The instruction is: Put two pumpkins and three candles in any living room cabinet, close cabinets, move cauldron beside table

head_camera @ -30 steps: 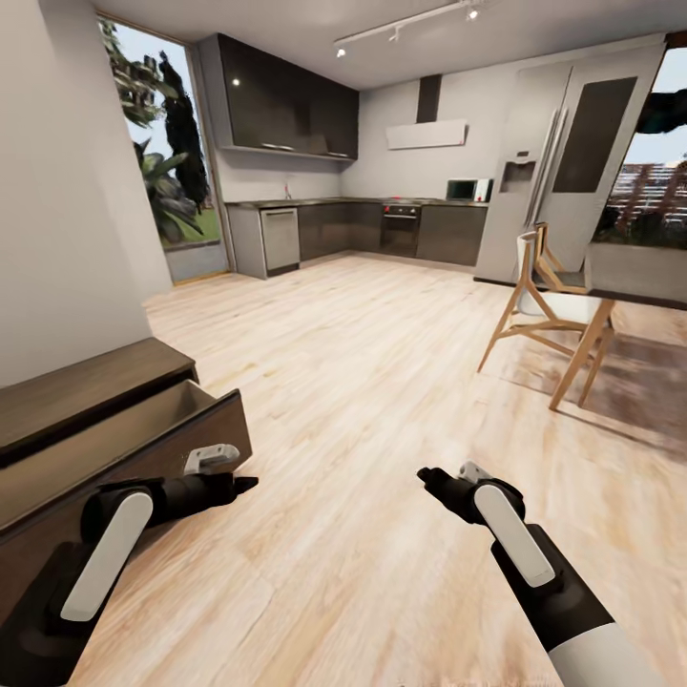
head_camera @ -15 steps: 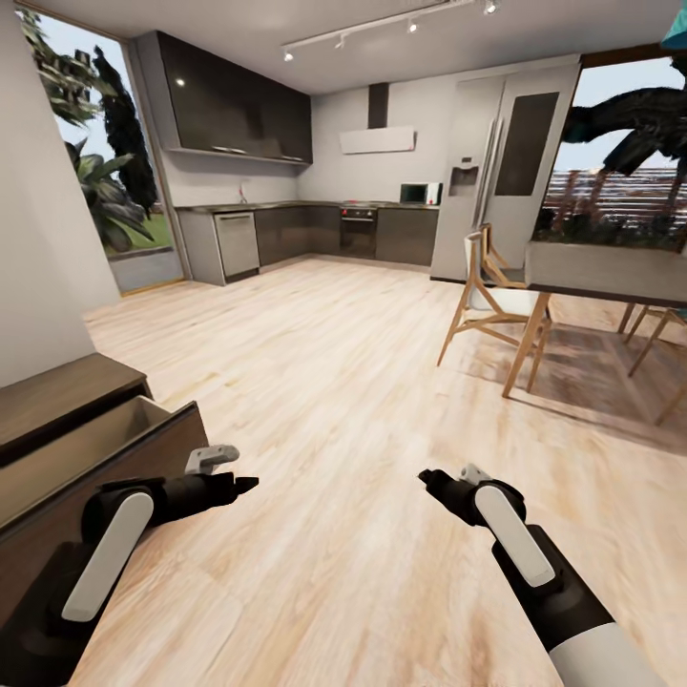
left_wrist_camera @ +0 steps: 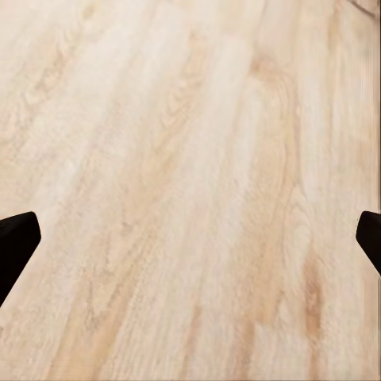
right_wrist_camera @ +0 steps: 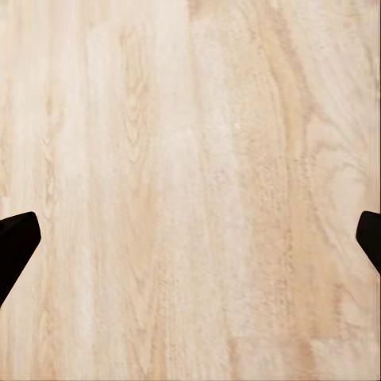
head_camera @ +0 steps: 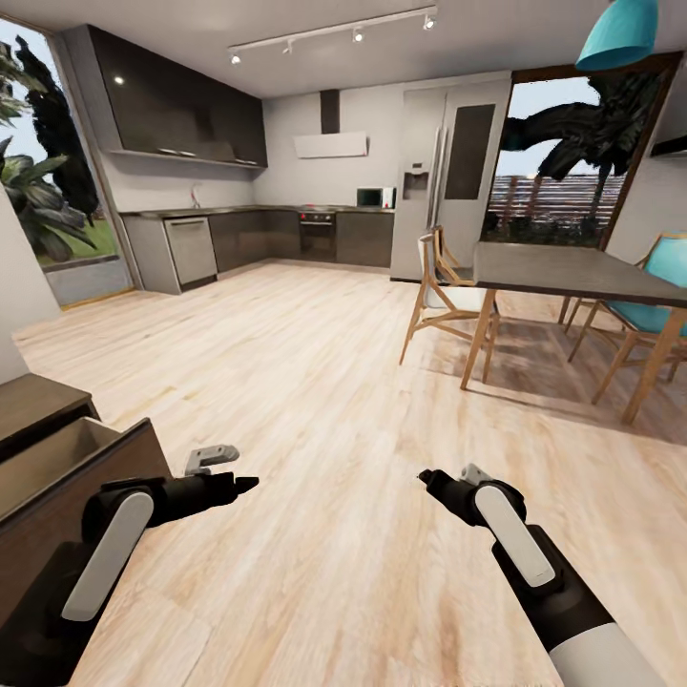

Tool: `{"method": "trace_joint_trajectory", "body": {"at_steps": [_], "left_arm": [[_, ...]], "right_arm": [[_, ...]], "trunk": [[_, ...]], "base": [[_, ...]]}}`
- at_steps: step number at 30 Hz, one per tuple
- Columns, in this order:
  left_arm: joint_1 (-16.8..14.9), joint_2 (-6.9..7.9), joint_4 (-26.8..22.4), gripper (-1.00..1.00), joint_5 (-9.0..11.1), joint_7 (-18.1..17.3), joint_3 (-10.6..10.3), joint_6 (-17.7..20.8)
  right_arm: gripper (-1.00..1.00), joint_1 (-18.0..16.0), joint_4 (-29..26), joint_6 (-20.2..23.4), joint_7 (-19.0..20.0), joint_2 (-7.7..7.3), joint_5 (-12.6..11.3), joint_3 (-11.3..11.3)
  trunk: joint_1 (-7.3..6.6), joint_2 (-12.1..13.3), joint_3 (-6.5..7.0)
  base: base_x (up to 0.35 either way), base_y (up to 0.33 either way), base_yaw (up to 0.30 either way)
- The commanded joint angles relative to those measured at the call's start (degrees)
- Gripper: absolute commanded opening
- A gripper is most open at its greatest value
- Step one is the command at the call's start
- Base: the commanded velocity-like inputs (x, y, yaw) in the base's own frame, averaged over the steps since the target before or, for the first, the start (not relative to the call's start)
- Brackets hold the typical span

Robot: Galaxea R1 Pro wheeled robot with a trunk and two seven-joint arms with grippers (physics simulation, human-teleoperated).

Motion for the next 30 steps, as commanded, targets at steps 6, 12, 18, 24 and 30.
{"method": "trace_joint_trajectory", "body": {"at_steps": [6,12,18,24,30], "left_arm": [[0.0,0.11,-0.1,1.0,0.6,0.6,-0.1,0.1],[0.0,0.11,-0.1,1.0,0.6,0.6,-0.2,0.1],[0.0,0.08,0.0,1.0,0.5,0.6,-2.1,0.1],[0.0,0.0,0.0,1.0,0.5,0.6,-2.4,0.1],[0.0,0.08,0.0,1.0,0.5,0.6,-2.4,0.1]], "right_arm": [[1.0,-0.1,0.0,0.1,-0.4,-0.03,-0.3,0.1],[1.0,-0.1,0.0,0.1,-0.4,-0.04,-0.3,0.1],[1.0,-0.1,0.0,0.1,-0.4,-0.04,-0.3,0.1],[1.0,-0.1,0.8,0.0,-0.4,-0.02,-0.3,0.1],[1.0,-0.1,1.3,0.0,-0.4,0.04,-0.3,0.1]], "trunk": [[-0.01,0.0,0.21],[-0.01,0.0,0.48],[-0.01,0.0,0.76],[-0.01,0.0,1.03],[-0.01,0.0,1.3]], "base": [[-0.035,0.133,-0.273],[-0.013,0.063,-0.272],[-0.002,0.009,-0.272],[0.0,0.001,-0.272],[0.0,0.0,-0.272]]}}
